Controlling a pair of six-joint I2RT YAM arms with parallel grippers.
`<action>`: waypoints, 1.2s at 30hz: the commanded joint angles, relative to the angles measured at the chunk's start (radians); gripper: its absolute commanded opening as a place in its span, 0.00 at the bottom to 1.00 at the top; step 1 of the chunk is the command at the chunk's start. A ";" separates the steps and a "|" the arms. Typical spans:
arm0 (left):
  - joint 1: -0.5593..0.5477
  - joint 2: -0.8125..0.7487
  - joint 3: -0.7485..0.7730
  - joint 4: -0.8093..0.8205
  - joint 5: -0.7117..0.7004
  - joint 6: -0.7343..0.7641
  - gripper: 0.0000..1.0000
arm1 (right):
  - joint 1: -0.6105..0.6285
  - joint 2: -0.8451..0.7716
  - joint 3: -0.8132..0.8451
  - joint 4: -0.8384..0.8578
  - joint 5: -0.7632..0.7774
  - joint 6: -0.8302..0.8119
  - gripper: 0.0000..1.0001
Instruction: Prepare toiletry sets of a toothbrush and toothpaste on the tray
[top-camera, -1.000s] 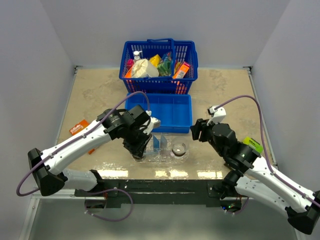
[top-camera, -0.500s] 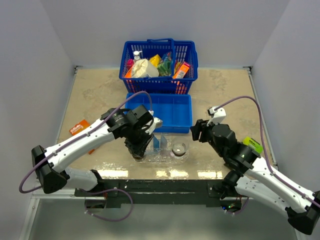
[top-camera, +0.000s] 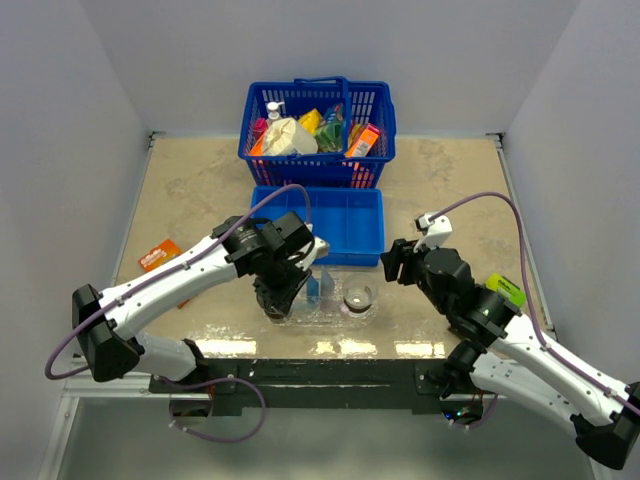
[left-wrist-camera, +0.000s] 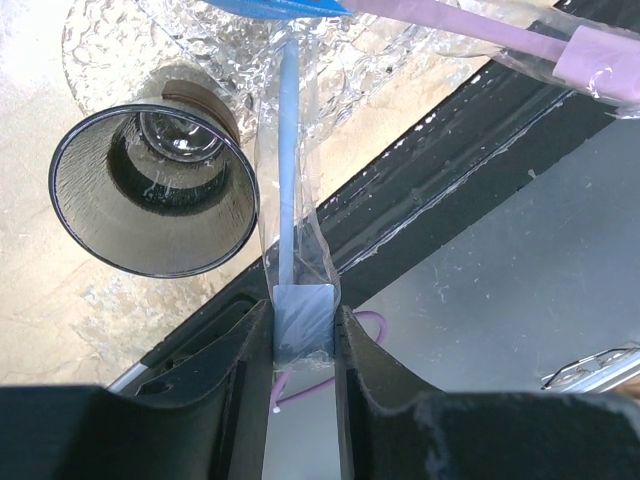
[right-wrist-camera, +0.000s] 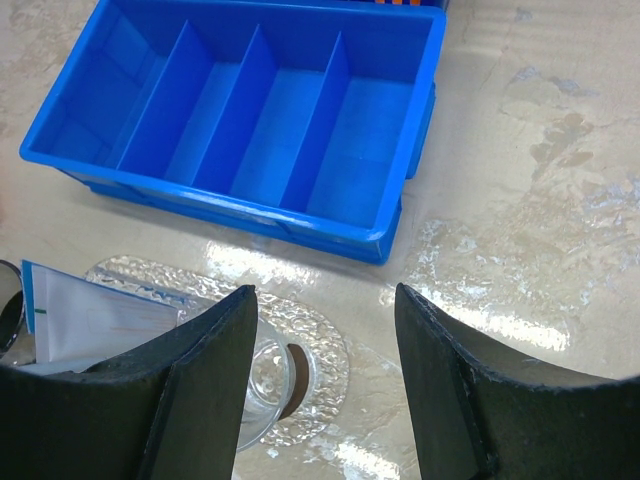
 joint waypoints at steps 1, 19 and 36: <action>-0.009 0.013 0.036 0.014 -0.025 0.021 0.00 | -0.002 -0.020 -0.006 0.040 -0.007 0.005 0.60; -0.021 0.036 0.010 0.025 -0.036 0.028 0.02 | -0.002 -0.024 -0.006 0.037 -0.008 0.006 0.62; -0.022 0.030 0.007 0.031 -0.052 0.034 0.26 | -0.002 -0.018 0.000 0.034 -0.005 0.006 0.65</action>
